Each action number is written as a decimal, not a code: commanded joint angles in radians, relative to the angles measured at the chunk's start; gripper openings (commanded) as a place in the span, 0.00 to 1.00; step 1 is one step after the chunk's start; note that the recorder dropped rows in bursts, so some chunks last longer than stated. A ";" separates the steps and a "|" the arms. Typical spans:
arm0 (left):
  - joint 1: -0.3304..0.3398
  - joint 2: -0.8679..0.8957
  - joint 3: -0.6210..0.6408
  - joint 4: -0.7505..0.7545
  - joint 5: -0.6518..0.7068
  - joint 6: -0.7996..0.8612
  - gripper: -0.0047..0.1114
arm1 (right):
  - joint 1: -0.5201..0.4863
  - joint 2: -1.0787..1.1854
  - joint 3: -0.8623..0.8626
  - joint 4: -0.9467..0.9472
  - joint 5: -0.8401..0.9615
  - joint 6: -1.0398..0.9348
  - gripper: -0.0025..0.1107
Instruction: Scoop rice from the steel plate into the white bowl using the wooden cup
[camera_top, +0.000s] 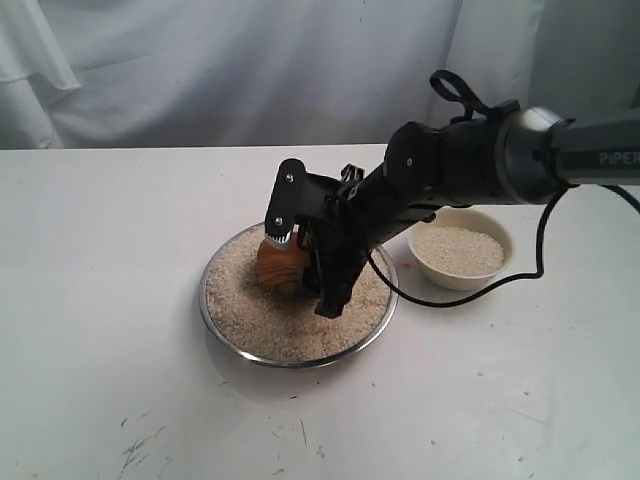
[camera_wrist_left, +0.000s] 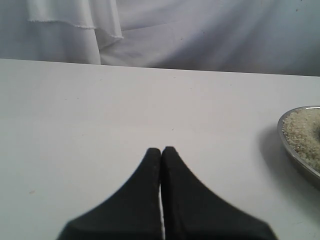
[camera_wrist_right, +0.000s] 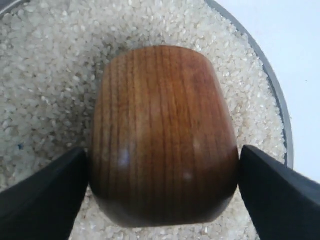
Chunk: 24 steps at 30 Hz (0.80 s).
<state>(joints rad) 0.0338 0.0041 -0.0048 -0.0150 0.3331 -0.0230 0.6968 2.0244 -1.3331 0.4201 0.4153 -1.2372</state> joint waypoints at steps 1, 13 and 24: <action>-0.003 -0.004 0.005 0.001 -0.014 -0.001 0.04 | -0.005 -0.065 0.003 0.022 -0.008 -0.003 0.02; -0.003 -0.004 0.005 0.001 -0.014 -0.001 0.04 | -0.007 -0.020 0.003 0.017 0.067 0.014 0.02; -0.003 -0.004 0.005 0.001 -0.014 -0.001 0.04 | 0.019 0.000 -0.001 -0.368 0.166 0.320 0.02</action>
<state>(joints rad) 0.0338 0.0041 -0.0048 -0.0150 0.3331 -0.0230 0.7054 2.0213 -1.3350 0.1523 0.5212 -0.9955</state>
